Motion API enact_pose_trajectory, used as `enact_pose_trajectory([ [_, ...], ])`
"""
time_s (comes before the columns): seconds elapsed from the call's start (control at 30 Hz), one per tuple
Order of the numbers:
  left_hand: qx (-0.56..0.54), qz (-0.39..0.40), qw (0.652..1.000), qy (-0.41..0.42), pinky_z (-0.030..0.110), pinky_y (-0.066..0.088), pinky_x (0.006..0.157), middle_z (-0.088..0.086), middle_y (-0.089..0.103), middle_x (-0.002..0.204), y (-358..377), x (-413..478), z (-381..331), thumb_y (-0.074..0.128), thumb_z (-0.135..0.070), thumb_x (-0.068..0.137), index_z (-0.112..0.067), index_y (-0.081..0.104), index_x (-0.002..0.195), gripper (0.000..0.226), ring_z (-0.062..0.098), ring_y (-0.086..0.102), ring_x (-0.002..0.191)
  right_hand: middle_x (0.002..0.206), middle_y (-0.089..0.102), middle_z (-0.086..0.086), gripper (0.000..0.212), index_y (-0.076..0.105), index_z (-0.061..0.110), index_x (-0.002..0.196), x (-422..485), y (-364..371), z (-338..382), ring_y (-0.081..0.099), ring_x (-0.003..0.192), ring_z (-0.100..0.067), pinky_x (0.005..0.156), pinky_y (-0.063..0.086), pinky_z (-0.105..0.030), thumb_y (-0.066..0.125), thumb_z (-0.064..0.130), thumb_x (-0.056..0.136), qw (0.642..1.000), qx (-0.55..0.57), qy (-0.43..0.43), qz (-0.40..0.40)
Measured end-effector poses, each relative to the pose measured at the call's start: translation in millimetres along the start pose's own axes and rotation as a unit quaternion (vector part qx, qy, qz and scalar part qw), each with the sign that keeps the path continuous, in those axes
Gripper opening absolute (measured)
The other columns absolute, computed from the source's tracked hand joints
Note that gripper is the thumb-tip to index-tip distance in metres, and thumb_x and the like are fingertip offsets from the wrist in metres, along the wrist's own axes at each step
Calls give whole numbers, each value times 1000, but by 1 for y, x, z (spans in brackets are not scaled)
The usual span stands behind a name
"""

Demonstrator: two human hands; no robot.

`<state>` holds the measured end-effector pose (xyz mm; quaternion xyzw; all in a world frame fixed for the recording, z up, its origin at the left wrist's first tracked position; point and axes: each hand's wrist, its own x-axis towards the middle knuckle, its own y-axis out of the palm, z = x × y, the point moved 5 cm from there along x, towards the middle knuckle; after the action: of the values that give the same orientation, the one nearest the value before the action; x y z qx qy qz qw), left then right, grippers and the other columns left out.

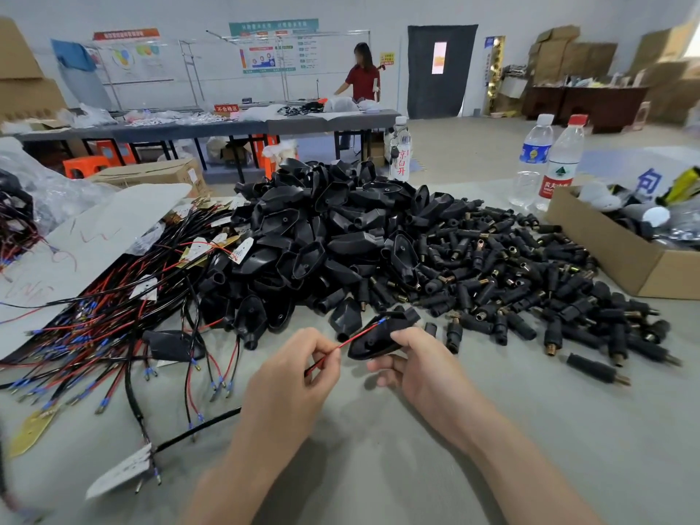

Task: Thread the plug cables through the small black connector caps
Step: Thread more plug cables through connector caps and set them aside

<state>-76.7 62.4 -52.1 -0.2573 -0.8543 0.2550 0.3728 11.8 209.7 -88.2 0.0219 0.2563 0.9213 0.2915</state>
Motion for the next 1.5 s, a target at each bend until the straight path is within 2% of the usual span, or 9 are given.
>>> enact_pose_trajectory([
  [0.13, -19, -4, 1000, 1, 24, 34, 53, -15, 51, 68, -1, 0, 0, 66, -25, 91, -27, 57, 78, 16, 8, 47, 54, 84, 72, -14, 14, 53, 0, 109, 0, 0, -1, 70, 67, -29, 52, 53, -30, 52, 9, 98, 1000, 29, 6, 7],
  [0.3, -26, 13, 999, 21, 27, 36, 52, -14, 51, 66, -1, 0, -3, 69, -19, 90, -26, 61, 80, 15, 8, 46, 53, 107, 69, -25, 40, 49, -15, 127, 0, 0, -3, 71, 78, -31, 60, 56, -32, 55, 11, 98, 999, 39, 19, 18],
  [0.6, -25, 9, 1000, 12, 30, 37, 53, -13, 48, 65, -1, 2, -1, 68, -21, 92, -26, 59, 79, 16, 10, 44, 53, 110, 72, -21, 31, 58, -4, 118, -1, 8, -2, 72, 80, -29, 59, 55, -29, 56, 16, 95, 997, 29, 43, 56],
  [0.73, -14, 3, 1000, 13, 29, 38, 52, -13, 51, 70, 0, 2, -2, 67, -22, 91, -27, 60, 81, 14, 10, 47, 54, 111, 69, -18, 50, 61, -5, 118, -2, 11, -5, 73, 81, -30, 58, 55, -28, 63, 31, 82, 995, 23, 56, 74],
  [0.9, 14, -5, 999, 29, 35, 50, 55, -13, 55, 87, -1, 2, -3, 69, -25, 91, -25, 68, 86, 5, 9, 55, 62, 111, 73, -13, 65, 65, 6, 121, -2, 16, -10, 73, 82, -31, 58, 57, -30, 45, 59, 87, 994, -12, 57, 96],
  [1.0, 32, -15, 999, 20, 23, 45, 53, -15, 54, 86, -1, 1, -2, 71, -28, 89, -28, 71, 87, 3, 5, 56, 67, 108, 75, -13, 55, 69, 10, 115, -2, 15, -11, 74, 81, -33, 62, 59, -32, 48, 55, 92, 995, -41, 42, 77],
  [1.1, 42, -4, 999, 13, 18, 40, 54, -15, 54, 85, 2, 1, -1, 70, -31, 89, -31, 71, 87, 2, 4, 57, 71, 103, 77, -5, 29, 66, 22, 124, -5, 11, -9, 74, 79, -30, 66, 59, -31, 59, 34, 98, 996, -78, 14, 50],
  [1.3, 32, 10, 999, 23, 19, 47, 65, -20, 53, 96, 6, 0, 3, 62, -41, 92, -36, 65, 101, 10, -3, 59, 85, 91, 75, 10, 20, 77, 30, 108, -10, 8, 1, 62, 59, -13, 51, 48, -20, 59, 33, 99, 988, -147, -38, -5],
  [1.5, 50, 81, 995, 41, 22, 39, 101, -22, 46, 131, 14, -2, 7, 49, -56, 90, -33, 48, 137, 53, -1, 46, 121, 95, 78, 2, 19, 79, 31, 100, -10, 3, 9, 73, 80, -11, 66, 56, -21, 61, 32, 99, 979, -189, -79, -23],
])
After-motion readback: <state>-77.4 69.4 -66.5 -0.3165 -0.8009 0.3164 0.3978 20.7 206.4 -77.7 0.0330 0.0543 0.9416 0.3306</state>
